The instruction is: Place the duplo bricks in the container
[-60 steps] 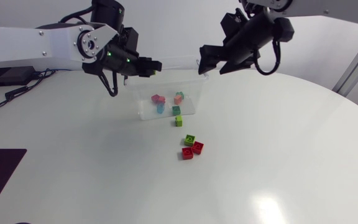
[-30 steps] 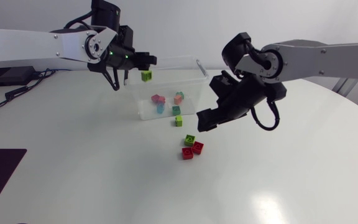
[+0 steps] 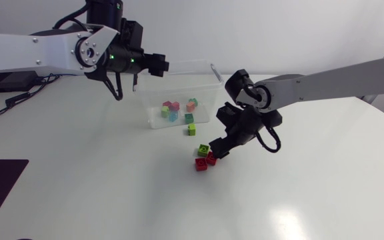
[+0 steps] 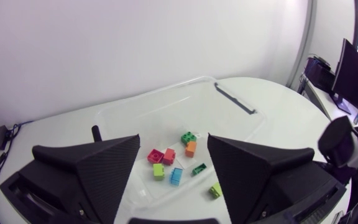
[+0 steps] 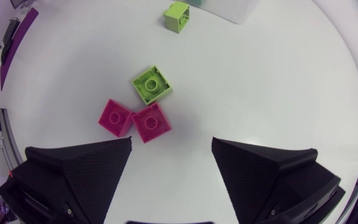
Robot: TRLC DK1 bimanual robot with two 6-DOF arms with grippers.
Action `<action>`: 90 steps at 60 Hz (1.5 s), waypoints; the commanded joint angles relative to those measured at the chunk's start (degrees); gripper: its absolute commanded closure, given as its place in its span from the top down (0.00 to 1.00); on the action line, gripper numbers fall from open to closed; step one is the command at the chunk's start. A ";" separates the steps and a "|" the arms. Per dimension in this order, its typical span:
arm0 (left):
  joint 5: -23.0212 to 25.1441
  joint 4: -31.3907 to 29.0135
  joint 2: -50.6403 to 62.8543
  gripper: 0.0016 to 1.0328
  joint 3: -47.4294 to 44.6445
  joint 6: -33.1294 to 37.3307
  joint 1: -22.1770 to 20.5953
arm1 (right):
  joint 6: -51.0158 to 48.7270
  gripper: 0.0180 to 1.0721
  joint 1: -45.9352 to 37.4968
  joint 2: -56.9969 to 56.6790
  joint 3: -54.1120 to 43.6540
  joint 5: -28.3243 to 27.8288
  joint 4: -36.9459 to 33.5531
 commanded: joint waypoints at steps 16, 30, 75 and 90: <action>2.55 -9.84 -14.82 0.75 -11.01 10.94 -7.61 | -3.53 0.83 2.16 5.65 0.38 0.98 0.91; 3.69 -16.52 -16.67 0.75 -16.37 16.56 -10.34 | -3.71 0.83 3.39 7.50 3.28 1.94 -0.06; 5.18 -14.85 -3.49 0.75 -22.09 24.30 -19.65 | -4.59 0.29 0.49 0.03 0.03 1.50 -0.67; 5.18 -13.18 3.98 0.75 -18.66 25.44 -21.32 | -4.24 0.29 -3.46 -8.06 -0.23 -2.01 -2.96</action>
